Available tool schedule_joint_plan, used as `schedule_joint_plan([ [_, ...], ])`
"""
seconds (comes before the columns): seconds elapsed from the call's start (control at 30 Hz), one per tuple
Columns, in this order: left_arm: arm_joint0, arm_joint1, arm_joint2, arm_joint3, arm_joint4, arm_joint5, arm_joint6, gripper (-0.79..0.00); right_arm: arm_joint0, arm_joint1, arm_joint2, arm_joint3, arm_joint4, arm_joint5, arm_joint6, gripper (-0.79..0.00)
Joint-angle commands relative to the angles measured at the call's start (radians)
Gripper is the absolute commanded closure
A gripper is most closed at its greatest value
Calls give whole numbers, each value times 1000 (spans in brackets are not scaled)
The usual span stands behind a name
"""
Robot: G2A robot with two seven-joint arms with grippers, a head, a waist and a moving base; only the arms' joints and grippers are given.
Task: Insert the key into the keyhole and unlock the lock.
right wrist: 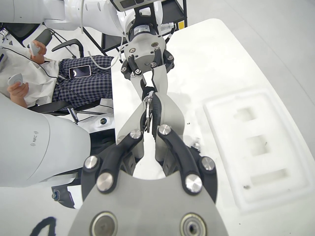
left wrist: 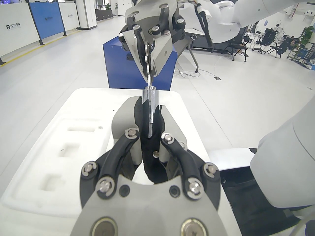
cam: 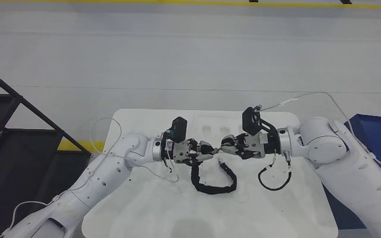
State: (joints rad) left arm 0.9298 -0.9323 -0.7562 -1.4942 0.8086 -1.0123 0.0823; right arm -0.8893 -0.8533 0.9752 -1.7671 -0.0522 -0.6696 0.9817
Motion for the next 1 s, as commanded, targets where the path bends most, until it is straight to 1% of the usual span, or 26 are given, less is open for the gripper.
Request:
schedule_joint_plan([
  [0.0, 0, -2, -3, 8, 19, 0, 1, 0, 2, 0, -2, 3, 14, 7, 13, -785],
  [0.1, 2, -3, -10, 23, 56, 2, -14, 0, 8, 1, 1, 8, 31, 15, 36, -785],
  [0.17, 6, -2, -16, 34, 100, 21, -38, 0, 10, 3, 7, 11, 36, 24, 52, -785],
  [0.23, 19, -2, -18, 43, 125, 26, -47, 0, 5, 6, 15, 8, 42, 26, 61, -785],
  [0.37, 35, -2, -17, 66, 164, 23, -80, 0, -14, 13, 39, 4, 41, 34, 63, -785],
  [0.5, 44, -8, -5, 76, 231, 56, -106, 0, -31, 18, 56, 1, 35, 34, 62, -785],
  [0.73, 31, -35, 50, 111, 339, 125, -151, 0, -42, 18, 54, 15, 19, 21, 59, -785],
  [0.97, -3, -74, 120, 183, 425, 143, -141, 0, -33, 12, 34, 50, 11, -5, 48, -785],
])
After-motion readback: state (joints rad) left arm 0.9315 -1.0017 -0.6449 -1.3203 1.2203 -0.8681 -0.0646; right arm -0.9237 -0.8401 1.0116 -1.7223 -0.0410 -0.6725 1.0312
